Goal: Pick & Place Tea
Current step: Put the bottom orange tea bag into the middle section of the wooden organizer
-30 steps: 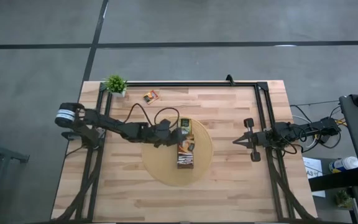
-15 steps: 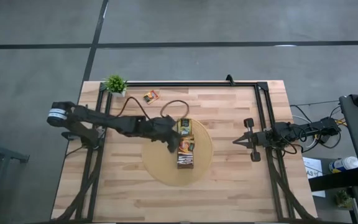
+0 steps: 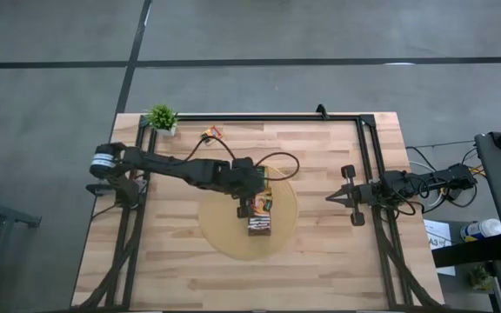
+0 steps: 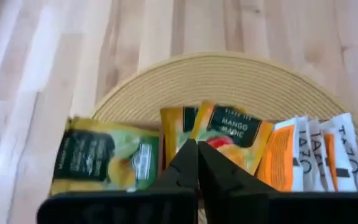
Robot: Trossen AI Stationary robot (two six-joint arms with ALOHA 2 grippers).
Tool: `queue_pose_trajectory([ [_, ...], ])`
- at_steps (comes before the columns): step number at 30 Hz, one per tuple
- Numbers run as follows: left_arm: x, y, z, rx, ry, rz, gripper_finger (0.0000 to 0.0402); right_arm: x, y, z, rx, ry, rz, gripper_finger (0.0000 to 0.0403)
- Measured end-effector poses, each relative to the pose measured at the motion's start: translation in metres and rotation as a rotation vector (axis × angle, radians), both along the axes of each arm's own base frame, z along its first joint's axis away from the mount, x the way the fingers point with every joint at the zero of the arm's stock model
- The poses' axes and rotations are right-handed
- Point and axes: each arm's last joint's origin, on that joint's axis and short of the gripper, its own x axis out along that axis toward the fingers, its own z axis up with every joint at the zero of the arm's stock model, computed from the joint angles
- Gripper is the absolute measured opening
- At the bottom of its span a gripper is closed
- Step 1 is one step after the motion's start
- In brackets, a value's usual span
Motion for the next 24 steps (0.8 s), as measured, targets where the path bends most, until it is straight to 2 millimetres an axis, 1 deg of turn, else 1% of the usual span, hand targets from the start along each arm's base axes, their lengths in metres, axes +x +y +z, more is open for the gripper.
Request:
queue_pose_trajectory([
  [2,0.003,-0.001,0.001,-0.002,-0.001,-0.026,0.0002,0.000,0.000,0.000,0.000,0.000,0.000,0.0009],
  [6,0.007,-0.004,-0.002,-0.070,0.010,-0.090,0.0001,0.000,0.000,0.000,0.000,0.000,0.000,0.0008],
  [9,0.009,-0.006,-0.011,-0.103,0.038,-0.117,0.0000,0.000,0.000,0.000,0.000,0.000,0.000,0.0008],
  [12,0.013,-0.007,-0.024,-0.121,0.077,-0.125,0.0000,0.000,0.000,0.000,0.000,0.000,0.000,0.0008],
  [19,0.026,-0.005,-0.046,-0.123,0.140,-0.119,0.0000,0.000,0.000,0.000,0.000,0.000,0.000,0.0009],
  [24,0.028,0.004,-0.046,-0.062,0.135,-0.056,0.0000,0.000,0.000,0.000,0.000,0.000,0.000,0.0009],
])
